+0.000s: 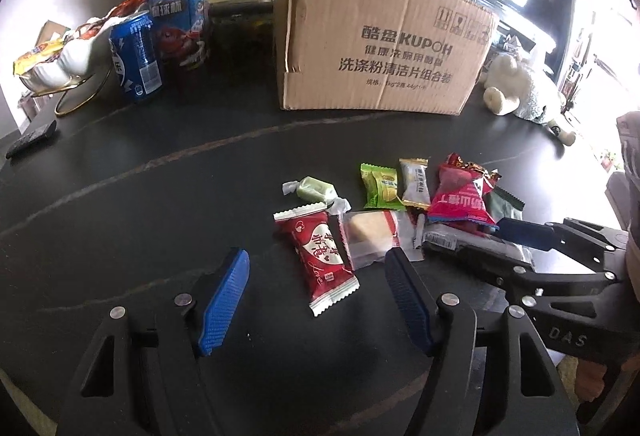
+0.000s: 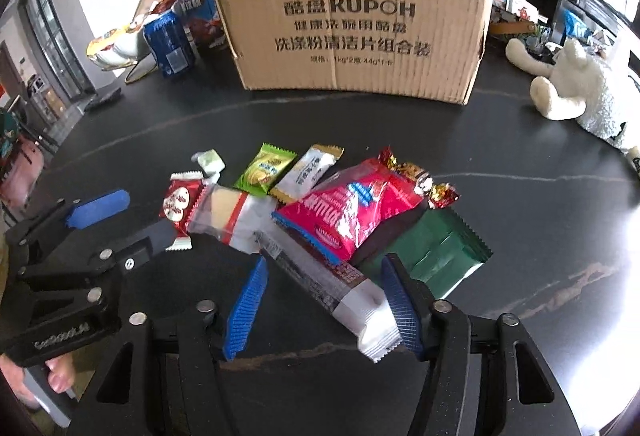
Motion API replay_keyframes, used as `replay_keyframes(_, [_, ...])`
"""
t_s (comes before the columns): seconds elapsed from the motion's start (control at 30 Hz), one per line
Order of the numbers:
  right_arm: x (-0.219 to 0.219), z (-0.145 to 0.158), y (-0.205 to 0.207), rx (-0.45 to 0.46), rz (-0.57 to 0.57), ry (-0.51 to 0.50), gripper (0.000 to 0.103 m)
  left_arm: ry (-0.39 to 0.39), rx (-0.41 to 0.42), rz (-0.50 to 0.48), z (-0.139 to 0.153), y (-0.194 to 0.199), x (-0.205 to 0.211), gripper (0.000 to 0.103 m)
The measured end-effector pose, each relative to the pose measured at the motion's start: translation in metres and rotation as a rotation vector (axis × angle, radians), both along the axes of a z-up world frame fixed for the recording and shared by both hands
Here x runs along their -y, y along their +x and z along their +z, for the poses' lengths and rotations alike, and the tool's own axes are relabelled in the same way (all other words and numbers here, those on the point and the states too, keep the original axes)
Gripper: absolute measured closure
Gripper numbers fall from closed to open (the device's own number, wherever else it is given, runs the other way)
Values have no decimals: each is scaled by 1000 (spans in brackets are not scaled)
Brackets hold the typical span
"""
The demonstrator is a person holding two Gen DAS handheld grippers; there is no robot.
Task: Organize snacks
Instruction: 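Move both tools back over the snack pile, then grasp the white-and-brown bar with the right tool while the left tool grasps the red candy packet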
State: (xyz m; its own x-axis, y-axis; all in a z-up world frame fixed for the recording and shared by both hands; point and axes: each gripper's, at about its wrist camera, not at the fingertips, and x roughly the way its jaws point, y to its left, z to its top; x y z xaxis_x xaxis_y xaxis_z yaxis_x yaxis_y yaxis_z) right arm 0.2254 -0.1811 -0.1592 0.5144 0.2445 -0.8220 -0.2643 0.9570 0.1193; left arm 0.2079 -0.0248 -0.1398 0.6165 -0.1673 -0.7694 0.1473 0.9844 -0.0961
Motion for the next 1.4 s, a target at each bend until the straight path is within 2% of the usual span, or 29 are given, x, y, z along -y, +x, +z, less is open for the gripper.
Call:
replay_keyframes(0.2, [-8,-1,-5,-1,37,11,46,-7,-5,1,-5,2,-1,39])
replay_keyframes(0.6, [-17,-1,-5,3,79,27,59,-35,-9,-13,-11,7,-1,58])
replay_keyframes(0.93, [-19,-4,7,15,63,40,59,-76,-25,13,-16,12,-8,72])
replay_keyframes(1.13, [-21,-11,11,-26,77,82,69,-83,-30,19,-18,13,-10,78])
replay_keyframes(1.27, [-24,-12,11,-20,71,74,79,-89,-21,31,-16,13,-13,80])
replay_keyframes(1.4, [-25,-11,9,-14,69,85,82,-88,-14,26,-11,11,-13,80])
